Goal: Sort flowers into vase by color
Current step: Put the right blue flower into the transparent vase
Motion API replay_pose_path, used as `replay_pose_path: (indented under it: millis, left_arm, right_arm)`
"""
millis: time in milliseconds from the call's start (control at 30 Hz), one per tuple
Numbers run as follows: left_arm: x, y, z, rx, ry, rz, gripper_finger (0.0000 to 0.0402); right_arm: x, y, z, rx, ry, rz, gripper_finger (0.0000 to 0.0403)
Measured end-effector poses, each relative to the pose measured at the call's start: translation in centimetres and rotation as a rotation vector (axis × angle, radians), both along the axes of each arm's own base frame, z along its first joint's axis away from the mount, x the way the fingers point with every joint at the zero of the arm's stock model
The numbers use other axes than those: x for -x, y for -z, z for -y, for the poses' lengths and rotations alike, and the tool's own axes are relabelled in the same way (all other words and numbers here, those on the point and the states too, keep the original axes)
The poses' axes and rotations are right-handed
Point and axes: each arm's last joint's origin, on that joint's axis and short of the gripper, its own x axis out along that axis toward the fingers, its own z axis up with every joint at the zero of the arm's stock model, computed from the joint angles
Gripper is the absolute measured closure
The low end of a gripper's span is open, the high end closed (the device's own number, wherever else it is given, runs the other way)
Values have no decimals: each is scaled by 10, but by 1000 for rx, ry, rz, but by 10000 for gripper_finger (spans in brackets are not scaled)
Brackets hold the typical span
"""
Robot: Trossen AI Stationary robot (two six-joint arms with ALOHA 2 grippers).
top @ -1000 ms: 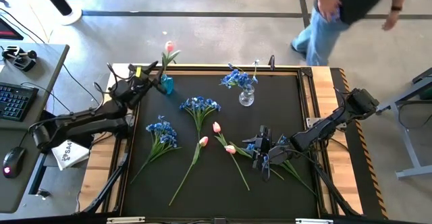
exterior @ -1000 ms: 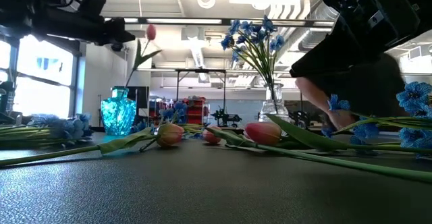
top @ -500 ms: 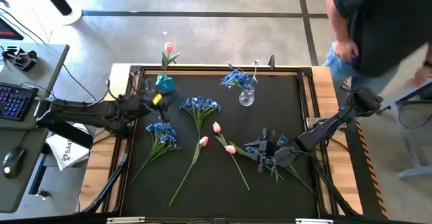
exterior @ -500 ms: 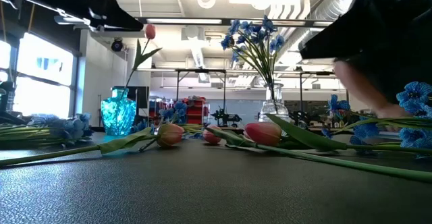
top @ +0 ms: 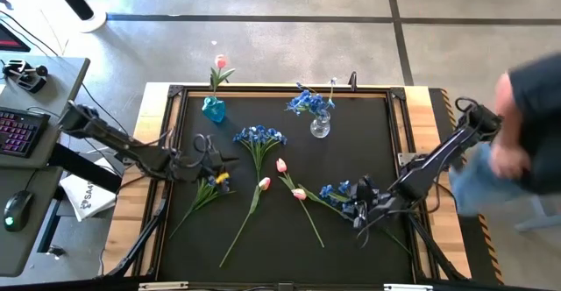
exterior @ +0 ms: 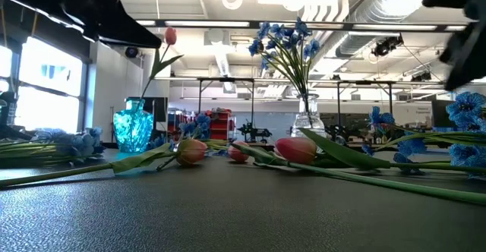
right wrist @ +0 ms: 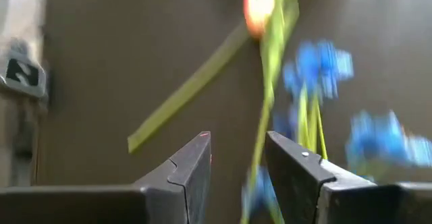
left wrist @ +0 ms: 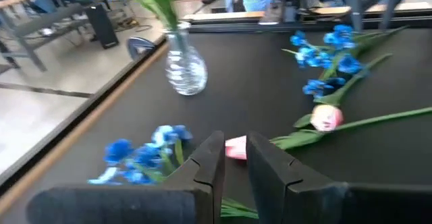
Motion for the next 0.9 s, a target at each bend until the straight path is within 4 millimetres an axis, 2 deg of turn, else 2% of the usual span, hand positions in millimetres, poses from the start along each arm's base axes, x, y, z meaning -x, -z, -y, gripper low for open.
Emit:
replay_pose_path:
  millis: [233, 533, 733, 900]
  left_arm:
    - [-10, 17, 19, 37, 47, -21, 357]
    - [-15, 37, 28, 40, 52, -97, 358]
    - [-16, 40, 29, 64, 38, -101, 358]
    - [-16, 40, 29, 76, 34, -97, 358]
  right_arm:
    - [12, -27, -12, -103, 129, -339, 265]
    - [30, -28, -24, -161, 196, -421, 258]
    - [31, -18, -22, -97, 296, -497, 196]
    - [28, 4, -26, -57, 314, -620, 146]
